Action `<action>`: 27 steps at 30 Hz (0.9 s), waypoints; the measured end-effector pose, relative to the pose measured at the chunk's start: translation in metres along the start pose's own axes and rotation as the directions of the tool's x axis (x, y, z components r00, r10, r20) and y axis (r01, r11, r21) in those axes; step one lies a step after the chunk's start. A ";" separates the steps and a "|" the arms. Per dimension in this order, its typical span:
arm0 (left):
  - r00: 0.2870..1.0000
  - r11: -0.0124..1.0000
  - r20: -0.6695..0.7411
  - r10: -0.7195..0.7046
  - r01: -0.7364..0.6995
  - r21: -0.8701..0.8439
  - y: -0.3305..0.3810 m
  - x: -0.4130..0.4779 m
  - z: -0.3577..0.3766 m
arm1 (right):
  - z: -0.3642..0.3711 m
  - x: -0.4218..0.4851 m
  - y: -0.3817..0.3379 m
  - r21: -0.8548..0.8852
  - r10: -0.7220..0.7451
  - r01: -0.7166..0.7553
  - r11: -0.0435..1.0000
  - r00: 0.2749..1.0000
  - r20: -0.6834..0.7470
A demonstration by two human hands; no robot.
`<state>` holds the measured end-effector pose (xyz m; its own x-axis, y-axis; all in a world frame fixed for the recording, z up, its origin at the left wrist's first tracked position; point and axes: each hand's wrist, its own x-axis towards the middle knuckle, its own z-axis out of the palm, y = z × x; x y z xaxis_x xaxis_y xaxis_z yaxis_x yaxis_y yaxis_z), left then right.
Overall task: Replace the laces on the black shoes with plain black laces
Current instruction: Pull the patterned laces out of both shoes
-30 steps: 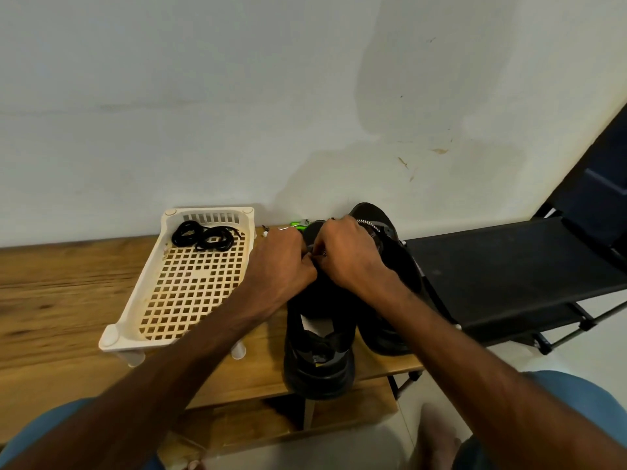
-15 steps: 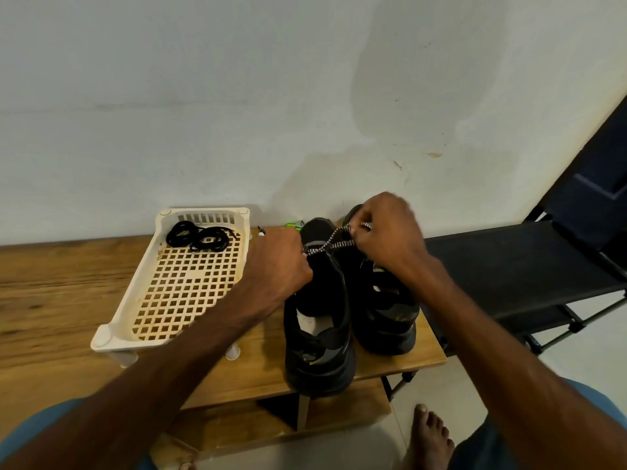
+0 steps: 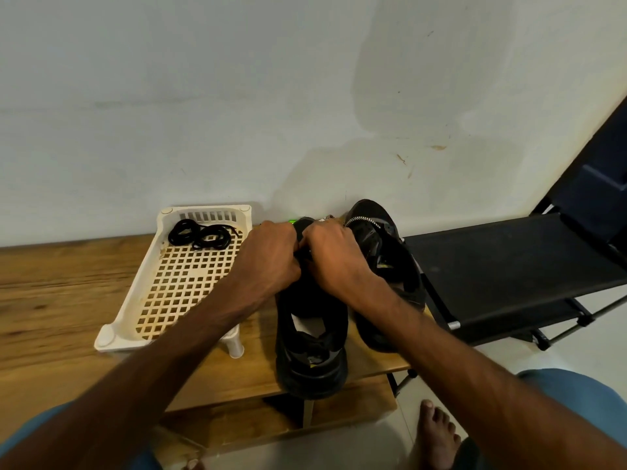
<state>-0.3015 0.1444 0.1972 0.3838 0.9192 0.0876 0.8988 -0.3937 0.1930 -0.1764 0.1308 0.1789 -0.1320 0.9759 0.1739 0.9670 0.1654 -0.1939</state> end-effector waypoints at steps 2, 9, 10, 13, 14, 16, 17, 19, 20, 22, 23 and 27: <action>1.000 1.000 0.015 0.012 -0.012 -0.011 -0.003 0.000 0.000 | 0.001 -0.002 0.001 0.056 0.011 -0.011 0.998 1.000 0.004; 0.999 0.997 -0.023 -0.040 0.038 -0.070 -0.004 0.002 0.002 | -0.023 0.005 0.020 0.179 0.113 -0.104 0.978 0.993 -0.042; 0.999 0.996 -0.025 -0.043 0.041 -0.083 -0.006 0.003 0.003 | -0.032 0.006 0.030 0.191 0.134 -0.110 0.975 0.984 -0.118; 0.999 0.993 -0.021 -0.030 0.028 -0.111 -0.009 0.004 0.005 | -0.059 -0.003 0.066 0.296 0.255 -0.142 0.944 0.887 -0.386; 0.999 0.994 -0.025 -0.024 0.021 -0.109 -0.009 0.004 0.005 | -0.063 -0.008 0.074 0.314 0.301 -0.173 0.933 0.855 -0.422; 0.999 0.996 -0.039 -0.019 0.015 -0.091 -0.009 0.003 0.006 | -0.058 -0.015 0.082 0.292 0.349 -0.249 0.923 0.860 -0.372; 0.999 0.996 -0.046 -0.013 0.009 -0.085 -0.009 0.003 0.006 | -0.053 -0.017 0.080 0.266 0.344 -0.267 0.926 0.888 -0.306; 0.999 0.996 -0.051 0.009 -0.013 -0.089 -0.009 0.003 0.007 | -0.044 -0.019 0.067 0.228 0.273 -0.230 0.946 0.946 -0.174; 0.999 0.995 -0.051 0.016 -0.021 -0.097 -0.010 0.003 0.007 | -0.042 -0.019 0.058 0.217 0.204 -0.171 0.961 0.969 -0.142; 0.999 0.993 -0.051 0.014 -0.020 -0.119 -0.011 0.001 0.005 | -0.038 -0.014 0.037 0.146 0.048 -0.033 0.989 0.994 -0.096; 0.999 0.992 -0.046 0.004 -0.010 -0.128 -0.011 0.001 0.004 | -0.035 -0.011 0.026 0.083 -0.012 0.016 0.996 0.999 -0.045; 0.999 0.993 -0.020 -0.031 0.028 -0.114 -0.009 0.001 0.002 | -0.015 -0.002 -0.005 -0.019 -0.008 0.009 1.000 0.997 0.078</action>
<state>-0.3089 0.1487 0.1937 0.3518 0.9306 0.1015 0.8793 -0.3657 0.3051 -0.1778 0.1254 0.1945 -0.1563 0.9827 0.0997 0.9696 0.1719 -0.1739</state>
